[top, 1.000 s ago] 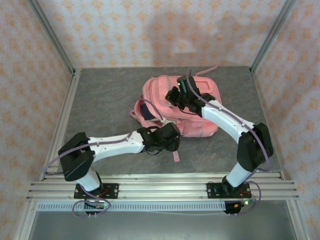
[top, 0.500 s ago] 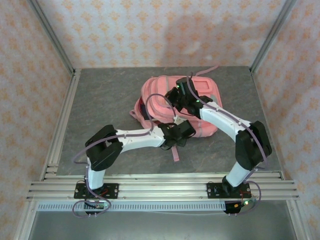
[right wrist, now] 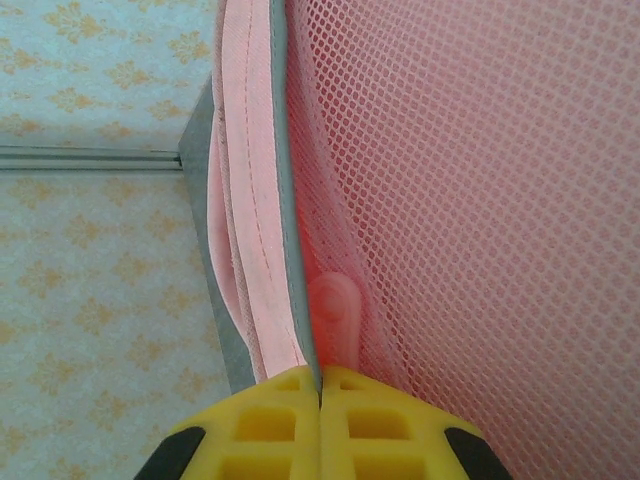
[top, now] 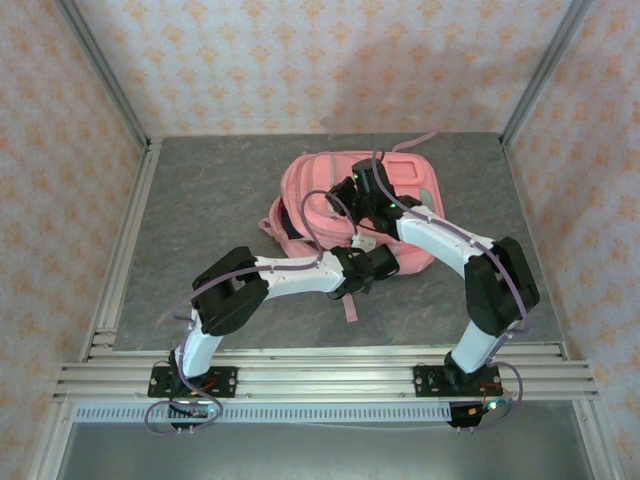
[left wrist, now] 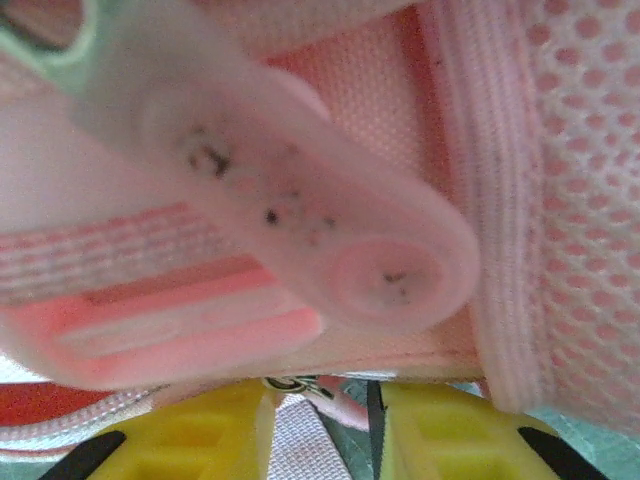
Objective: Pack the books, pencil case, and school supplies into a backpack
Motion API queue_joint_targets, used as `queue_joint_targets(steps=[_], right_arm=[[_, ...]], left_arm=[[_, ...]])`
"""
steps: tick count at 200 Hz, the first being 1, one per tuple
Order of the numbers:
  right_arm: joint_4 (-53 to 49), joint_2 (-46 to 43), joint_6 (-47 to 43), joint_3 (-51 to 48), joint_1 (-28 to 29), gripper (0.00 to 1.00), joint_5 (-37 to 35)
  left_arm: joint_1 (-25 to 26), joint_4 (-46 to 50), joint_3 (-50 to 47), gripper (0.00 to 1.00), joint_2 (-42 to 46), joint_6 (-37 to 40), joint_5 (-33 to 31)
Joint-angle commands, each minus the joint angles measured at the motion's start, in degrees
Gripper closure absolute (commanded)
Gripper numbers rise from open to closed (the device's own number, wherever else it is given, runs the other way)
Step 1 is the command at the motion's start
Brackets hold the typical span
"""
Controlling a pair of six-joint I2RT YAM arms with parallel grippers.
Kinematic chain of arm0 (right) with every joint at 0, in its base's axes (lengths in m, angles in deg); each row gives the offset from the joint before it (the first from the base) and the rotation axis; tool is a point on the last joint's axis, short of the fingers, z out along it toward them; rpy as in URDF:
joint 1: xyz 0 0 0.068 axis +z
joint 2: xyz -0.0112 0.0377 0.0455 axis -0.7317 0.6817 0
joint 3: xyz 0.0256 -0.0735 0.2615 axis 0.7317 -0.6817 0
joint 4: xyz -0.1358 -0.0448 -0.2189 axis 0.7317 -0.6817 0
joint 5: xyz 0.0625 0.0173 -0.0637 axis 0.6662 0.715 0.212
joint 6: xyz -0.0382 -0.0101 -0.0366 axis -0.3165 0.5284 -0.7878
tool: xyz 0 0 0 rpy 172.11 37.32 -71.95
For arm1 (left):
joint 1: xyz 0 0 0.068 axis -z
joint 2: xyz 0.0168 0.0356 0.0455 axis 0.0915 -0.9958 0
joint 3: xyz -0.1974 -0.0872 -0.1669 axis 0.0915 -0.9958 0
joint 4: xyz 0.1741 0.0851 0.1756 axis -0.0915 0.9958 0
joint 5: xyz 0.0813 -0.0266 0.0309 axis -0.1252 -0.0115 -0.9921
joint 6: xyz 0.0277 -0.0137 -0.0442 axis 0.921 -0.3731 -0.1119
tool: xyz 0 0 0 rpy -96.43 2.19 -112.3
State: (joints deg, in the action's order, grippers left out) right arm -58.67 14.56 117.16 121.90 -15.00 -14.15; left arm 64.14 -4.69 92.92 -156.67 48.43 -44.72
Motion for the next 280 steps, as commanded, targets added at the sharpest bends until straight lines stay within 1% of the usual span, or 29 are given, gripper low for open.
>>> queue_joint_targets(steps=[1, 25, 31, 41, 59, 86, 111, 163, 187, 194, 199, 201, 209, 215, 227, 237, 246, 260, 268, 280], right_arm=[[5.56, -0.25, 1.22, -0.21, -0.48, 1.0, 0.09], [5.88, -0.18, 1.39, -0.12, -0.48, 1.0, 0.63], [5.93, -0.16, 1.39, -0.13, -0.48, 1.0, 0.82], [5.91, -0.25, 1.39, -0.12, -0.48, 1.0, 1.01], [5.52, -0.48, 1.0, -0.12, -0.48, 1.0, 0.9], [4.92, -1.03, 0.31, -0.23, -0.65, 1.0, 0.76], [3.44, -1.54, -1.28, -0.13, -0.98, 1.0, 0.21], [-2.29, -2.09, -7.19, -0.08, -1.09, 1.0, -2.99], [-3.85, -1.5, -9.96, 0.04, -1.09, 1.0, -3.16], [-4.32, -1.23, -11.09, 0.26, -1.09, 1.0, -2.83], [-4.89, -1.08, -11.8, 0.44, -1.09, 0.94, -2.71], [-5.22, -1.05, -12.21, 0.59, -1.07, 0.91, -2.82], [-7.48, -1.15, -13.25, 1.28, -1.03, 0.75, -3.98], [-9.33, -1.51, -13.92, 1.81, -0.98, 0.65, -5.48], [-11.47, -3.13, -15.09, 1.98, -1.01, 0.53, -8.21], [-13.28, -5.07, -15.72, 1.67, -1.01, 0.45, -10.87], [-14.43, -7.41, -16.37, 1.18, -0.92, 0.41, -12.91], [-16.27, -11.31, -16.24, -0.39, -0.82, 0.4, -15.48], [-17.02, -13.85, -14.63, -2.02, -0.67, 0.43, -17.08], [-18.98, -17.49, -10.57, -4.72, -0.59, 0.51, -18.8]], left_arm=[[-0.13, 2.6, 0.24, 0.72, -1.43, 0.63, -4.97], [-0.75, 2.85, 0.6, 0.73, -2.41, 0.55, -4.19], [-0.85, 2.73, 0.67, 0.76, -2.43, 0.55, -4.0], [-1.06, 2.58, 0.74, 0.86, -2.5, 0.8, -3.84], [-1.28, 3.23, 1.16, 0.92, -2.74, 0.76, -3.75], [-1.91, 3.25, 0.22, 0.93, -1.93, 0.63, -2.99], [-3.08, 2.57, -2.05, 0.96, 0.18, 0.38, -1.72], [-4.4, 2.14, -6.94, 0.97, 4.97, 0.72, -0.75], [-4.93, 1.48, -9.47, 0.97, 7.56, 0.97, -0.02], [-5.05, 0.78, -10.27, 0.99, 7.59, 1.15, 0.63], [-5.11, 0.33, -10.68, 1.0, 7.59, 1.23, 1.23], [-5.11, 0.21, -10.76, 1.0, 8.9, 1.24, 1.47], [-5.25, -0.09, -10.98, 1.0, 9.31, 1.25, 2.59], [-5.27, -0.1, -10.95, 1.0, 9.31, 1.33, 3.23], [-5.28, -0.34, -11.09, 1.0, 9.52, 1.42, 4.42], [-5.31, -0.52, -11.48, 1.0, 9.9, 1.47, 4.9], [-5.31, -0.62, -11.92, 1.0, 10.42, 1.58, 4.97], [-5.59, -0.72, -12.7, 1.0, 11.39, 1.6, 5.19], [-5.71, -0.88, -13.06, 1.0, 11.94, 1.58, 5.61], [-5.97, -0.98, -13.4, 1.0, 12.87, 1.69, 6.06]])
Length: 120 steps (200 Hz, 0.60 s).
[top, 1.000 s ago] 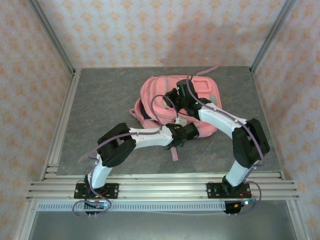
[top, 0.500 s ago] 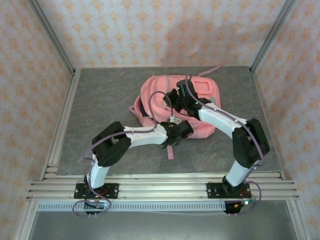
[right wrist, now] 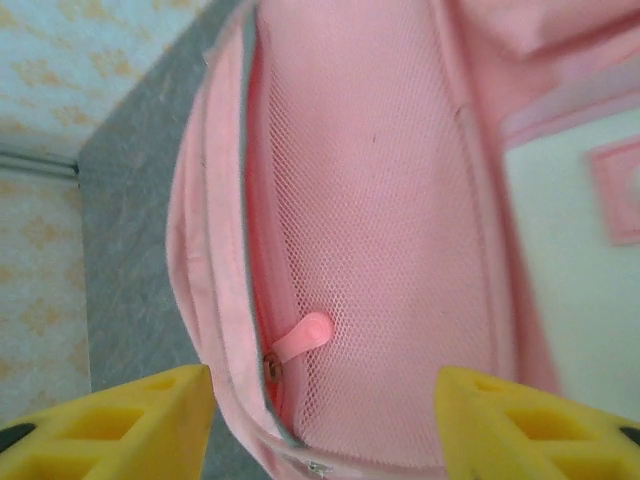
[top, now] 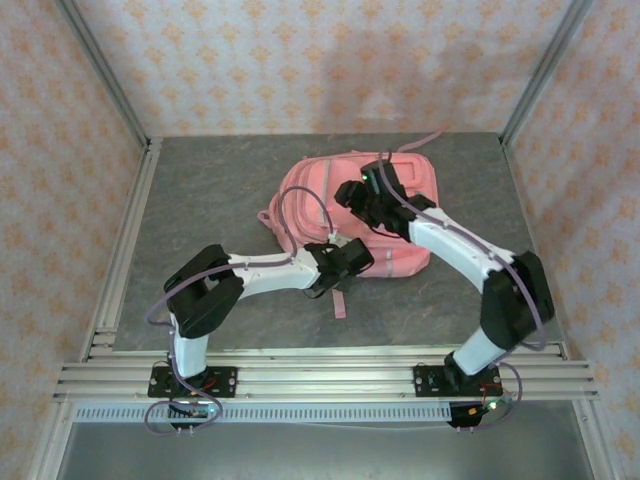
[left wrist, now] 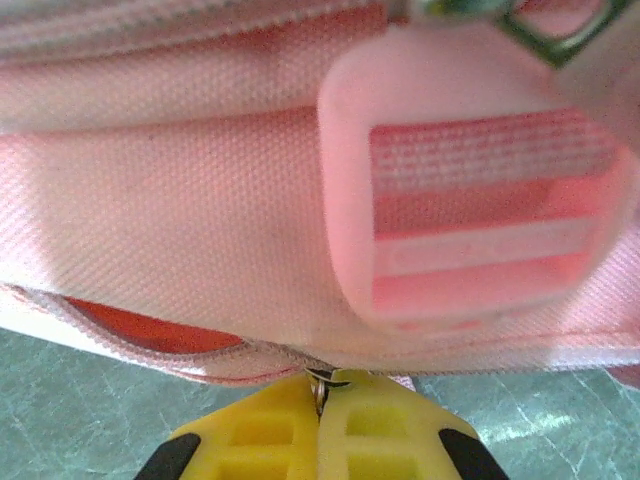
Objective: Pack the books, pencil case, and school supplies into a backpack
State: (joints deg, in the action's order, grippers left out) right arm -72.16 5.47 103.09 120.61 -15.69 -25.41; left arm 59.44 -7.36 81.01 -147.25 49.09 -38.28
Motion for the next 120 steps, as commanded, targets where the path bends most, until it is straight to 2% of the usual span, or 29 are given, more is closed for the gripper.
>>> queue_joint_targets(steps=[1, 23, 42, 61, 81, 102, 112, 120], right_arm=[[-5.6, -8.7, 4.0, -3.72, 0.12, 0.52, -7.63], [-4.7, -16.59, 14.98, -13.05, 1.54, 0.68, -8.77], [-1.5, -22.67, 23.75, -21.58, 4.89, 0.71, -11.15], [3.36, -24.87, 30.35, -28.51, 6.4, 0.56, -10.02], [12.47, -23.94, 35.93, -35.49, 7.4, 0.45, -8.02], [20.05, -20.87, 38.99, -39.59, 7.69, 0.35, -8.26], [27.4, -19.35, 38.37, -41.71, 7.7, 0.27, -8.92], [30.71, -17.31, 38.55, -42.64, 7.21, 0.26, -9.11]], left_arm=[[-1.28, 1.69, -1.53, 1.0, 3.49, 1.08, -0.33], [-1.54, 0.85, -2.21, 1.0, 5.22, 1.1, 1.14], [-1.55, -0.02, -2.46, 1.0, 6.35, 1.16, 2.97], [-1.5, -0.41, -2.51, 1.0, 7.11, 0.86, 4.33], [-1.55, -0.6, -2.33, 1.0, 7.31, 0.72, 4.94], [-1.5, -0.16, -1.75, 1.0, 6.52, 0.6, 5.47], [-1.55, -0.37, -1.69, 1.0, 6.43, 0.43, 6.1], [-1.55, -0.51, -1.82, 1.0, 6.43, 0.25, 6.45]])
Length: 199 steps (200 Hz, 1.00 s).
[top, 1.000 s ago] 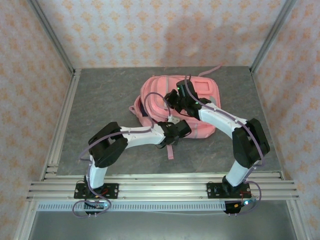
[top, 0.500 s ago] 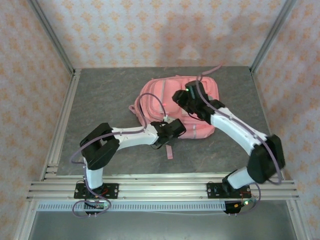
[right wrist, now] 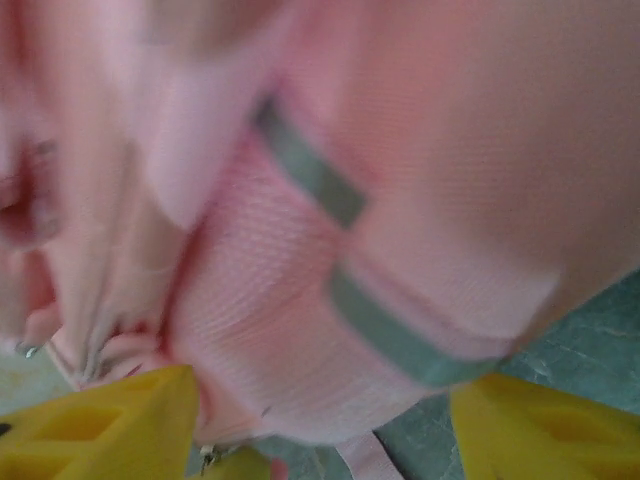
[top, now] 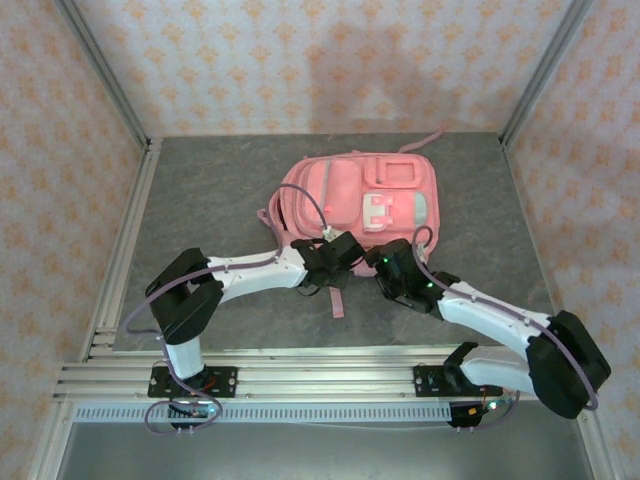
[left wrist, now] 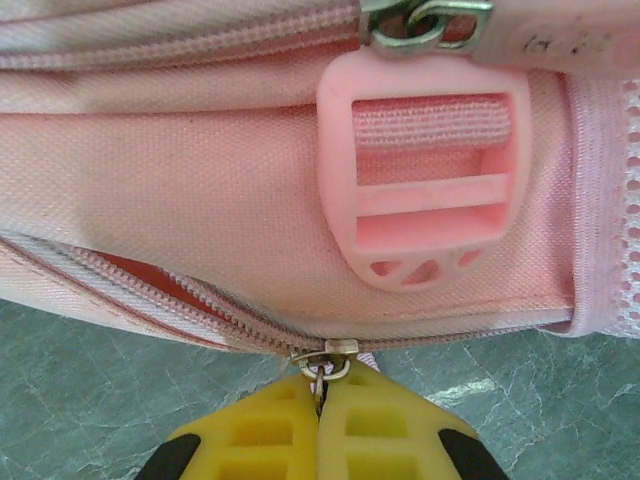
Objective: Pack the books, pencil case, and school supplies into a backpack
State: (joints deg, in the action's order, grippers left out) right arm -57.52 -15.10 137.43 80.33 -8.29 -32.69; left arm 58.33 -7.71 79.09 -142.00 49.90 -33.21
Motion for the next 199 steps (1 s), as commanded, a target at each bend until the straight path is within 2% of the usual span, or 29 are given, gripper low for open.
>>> queue_joint_targets(steps=[1, 18, 34, 44, 55, 72, 83, 112, 149, 180, 199], right_arm=[[16.4, 3.42, 4.27, -2.47, -0.27, 0.26, -1.84], [22.93, 6.43, 3.7, -4.01, -1.06, 0.27, -2.28], [27.29, 8.61, 3.86, -5.22, -1.78, 0.35, -2.52], [29.0, 9.26, 2.98, -5.86, -2.2, 0.45, -2.62], [27.93, 9.12, 2.11, -6.0, -2.72, 0.62, -2.96], [20.95, 6.9, -0.02, -5.3, -3.36, 0.85, -4.98], [15.26, 4.62, -1.24, -4.84, -3.56, 0.92, -7.27], [6.13, -1.28, -5.22, -3.94, -5.24, 0.97, -10.39], [-0.17, -5.81, -11.79, -2.74, -8.59, 0.97, -9.97], [-7.25, -4.95, -20.54, 1.56, -14.41, 0.97, -6.12], [-11.73, -3.41, -23.76, 4.34, -18.94, 0.92, -4.33]], left_arm=[[-0.43, -0.16, 0.1, 1.0, 1.18, -0.56, 1.4], [-0.43, 0.17, 0.14, 1.0, 1.72, -0.59, 1.61], [-0.43, 0.91, 0.06, 1.0, 2.57, -0.11, 0.95], [-0.43, 1.52, 0.03, 1.0, 3.22, 0.37, 0.13], [-0.52, 2.26, -0.08, 1.0, 3.69, 0.97, -1.09], [-0.84, 3.32, -0.2, 1.0, 4.25, 1.93, -2.66], [-1.33, 3.94, -0.53, 1.0, 4.43, 2.45, -3.37], [-3.47, 3.95, -2.39, 1.0, 4.96, 3.37, -2.93], [-5.38, 3.62, -4.51, 1.0, 6.39, 3.4, -2.41], [-5.44, 3.97, -4.95, 1.0, 7.58, 3.39, -2.78], [-5.57, 3.8, -5.55, 1.0, 7.95, 3.48, -2.9]])
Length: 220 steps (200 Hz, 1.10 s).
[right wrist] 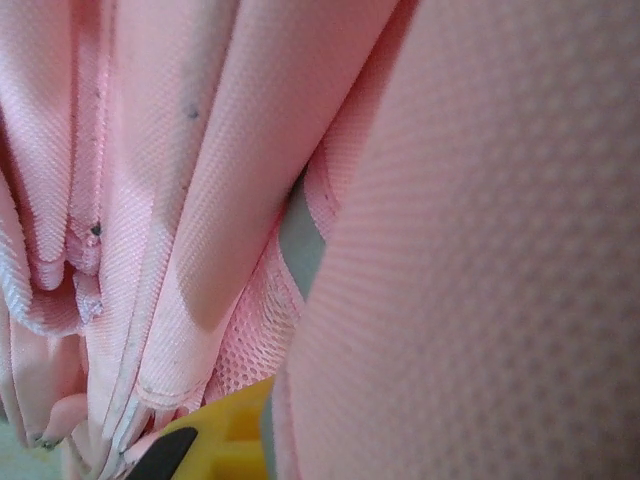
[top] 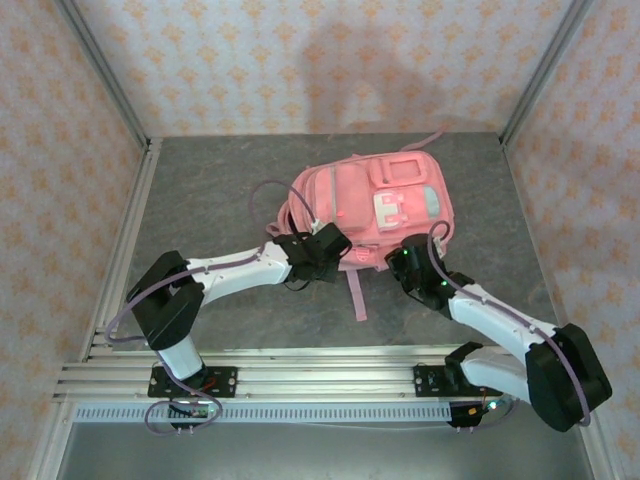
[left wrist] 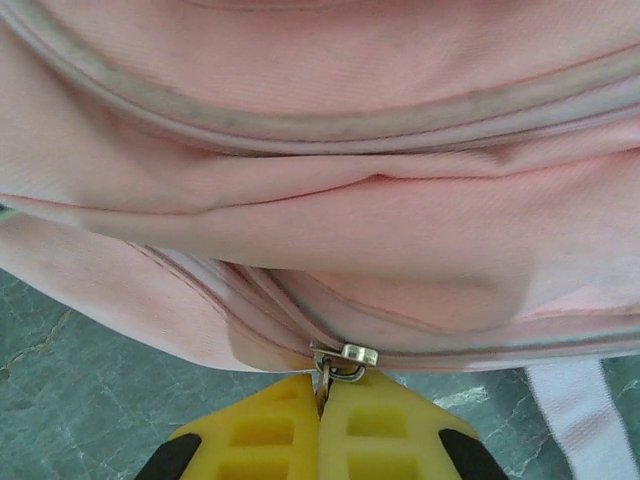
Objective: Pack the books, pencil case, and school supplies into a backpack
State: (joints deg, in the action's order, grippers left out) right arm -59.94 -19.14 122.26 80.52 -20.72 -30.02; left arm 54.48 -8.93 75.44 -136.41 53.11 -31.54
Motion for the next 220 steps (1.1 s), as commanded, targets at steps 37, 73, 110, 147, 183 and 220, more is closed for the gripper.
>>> queue_joint_targets(steps=[37, 73, 110, 147, 183, 220], right_arm=[[-10.27, 3.14, -12.1, 7.75, -15.83, 0.86, -2.16], [-8.37, 6.31, -14.07, 11.69, -18.84, 0.57, 2.75], [-17.95, 1.86, -10.93, 13.48, -18.08, 0.42, 3.72], [-29.04, -9.22, -4.52, 10.59, -13.67, 0.49, 0.8], [-26.28, -18.02, 3.21, 2.04, -9.12, 0.59, 7.95], [-19.63, -21.74, 10.23, -5.22, -2.3, 0.52, 7.2]], left_arm=[[-1.73, 4.12, -2.27, 1.0, 0.8, -0.34, -2.41], [-1.27, -0.34, -1.98, 1.0, -1.23, -1.64, 6.29], [2.28, -2.18, 1.56, 1.0, -3.25, -1.19, 11.28], [6.22, -3.26, 3.09, 1.0, -3.31, -1.3, 13.91], [9.02, -4.05, 4.85, 1.0, -3.51, -1.41, 16.24], [10.98, -4.53, 6.68, 1.0, -4.41, -1.64, 17.77]])
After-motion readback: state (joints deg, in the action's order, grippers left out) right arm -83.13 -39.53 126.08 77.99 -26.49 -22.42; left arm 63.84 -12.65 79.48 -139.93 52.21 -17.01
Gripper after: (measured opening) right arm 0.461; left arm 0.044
